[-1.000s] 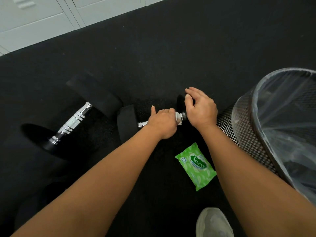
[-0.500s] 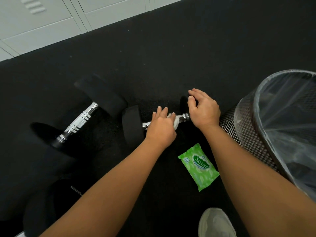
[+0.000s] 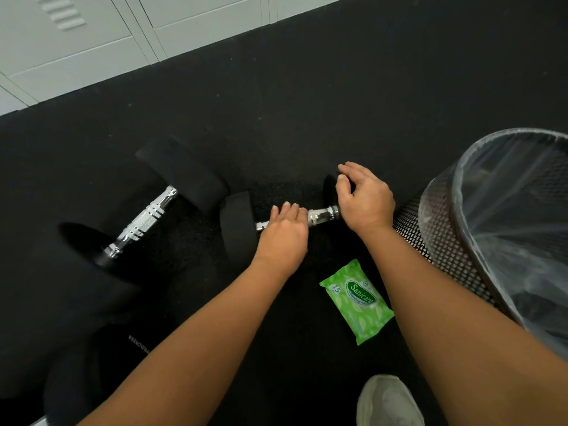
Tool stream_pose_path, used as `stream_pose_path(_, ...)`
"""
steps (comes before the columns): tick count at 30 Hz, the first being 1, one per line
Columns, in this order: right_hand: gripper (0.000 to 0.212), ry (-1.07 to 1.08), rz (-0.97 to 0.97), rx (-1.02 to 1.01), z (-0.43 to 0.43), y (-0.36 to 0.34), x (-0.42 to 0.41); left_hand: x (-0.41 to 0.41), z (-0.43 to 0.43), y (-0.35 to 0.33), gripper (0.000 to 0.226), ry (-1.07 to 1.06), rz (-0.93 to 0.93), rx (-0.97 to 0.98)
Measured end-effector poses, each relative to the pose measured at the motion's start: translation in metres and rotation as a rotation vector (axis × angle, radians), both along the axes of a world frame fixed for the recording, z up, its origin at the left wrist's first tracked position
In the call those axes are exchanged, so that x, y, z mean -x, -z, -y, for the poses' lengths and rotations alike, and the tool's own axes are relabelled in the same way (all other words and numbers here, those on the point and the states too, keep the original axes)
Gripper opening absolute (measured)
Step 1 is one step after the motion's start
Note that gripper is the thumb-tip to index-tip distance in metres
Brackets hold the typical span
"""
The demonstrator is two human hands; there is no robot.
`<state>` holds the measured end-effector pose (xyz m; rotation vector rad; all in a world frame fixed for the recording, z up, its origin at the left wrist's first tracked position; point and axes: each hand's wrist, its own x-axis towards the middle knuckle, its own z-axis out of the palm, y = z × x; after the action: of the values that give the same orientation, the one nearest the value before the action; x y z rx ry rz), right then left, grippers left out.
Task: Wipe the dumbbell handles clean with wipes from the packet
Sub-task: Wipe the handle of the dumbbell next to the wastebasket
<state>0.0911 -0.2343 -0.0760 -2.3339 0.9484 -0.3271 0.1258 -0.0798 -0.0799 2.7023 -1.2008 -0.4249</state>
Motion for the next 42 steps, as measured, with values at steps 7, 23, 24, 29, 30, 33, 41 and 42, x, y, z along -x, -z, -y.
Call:
stream_pose_path(7, 0.034, 0.019, 0.006, -0.001, 0.000, -0.001, 0.000, 0.023, 0.003, 0.006, 0.056, -0.040, 0.024, -0.006)
stream_pose_path(23, 0.034, 0.022, -0.014, -0.009, -0.001, -0.003, 0.000, 0.014, 0.020, 0.000, 0.055, -0.017, -0.015, -0.024)
stream_pose_path(24, 0.035, 0.023, -0.013, -0.010, -0.001, -0.003, 0.001, 0.015, 0.016, -0.001, 0.059, 0.045, -0.017, -0.025)
stream_pose_path(29, 0.035, 0.024, -0.022, -0.005, -0.001, -0.002, 0.001, 0.006, 0.015, -0.006, 0.050, 0.024, -0.054, 0.006)
stream_pose_path(30, 0.035, 0.023, -0.025, -0.006, -0.001, -0.002, 0.002, 0.003, 0.022, -0.009, 0.043, -0.019, -0.085, 0.000)
stream_pose_path(33, 0.034, 0.021, -0.023, -0.001, 0.000, -0.002, 0.001, -0.002, 0.047, -0.013, 0.035, -0.044, -0.148, -0.043)
stream_pose_path(41, 0.034, 0.024, -0.008, 0.000, -0.001, -0.001, 0.001, 0.010, 0.010, 0.003, 0.057, 0.210, 0.035, -0.049)
stream_pose_path(42, 0.034, 0.022, -0.010, 0.004, -0.001, -0.001, 0.001, 0.007, 0.006, 0.005, 0.057, 0.198, 0.047, -0.058)
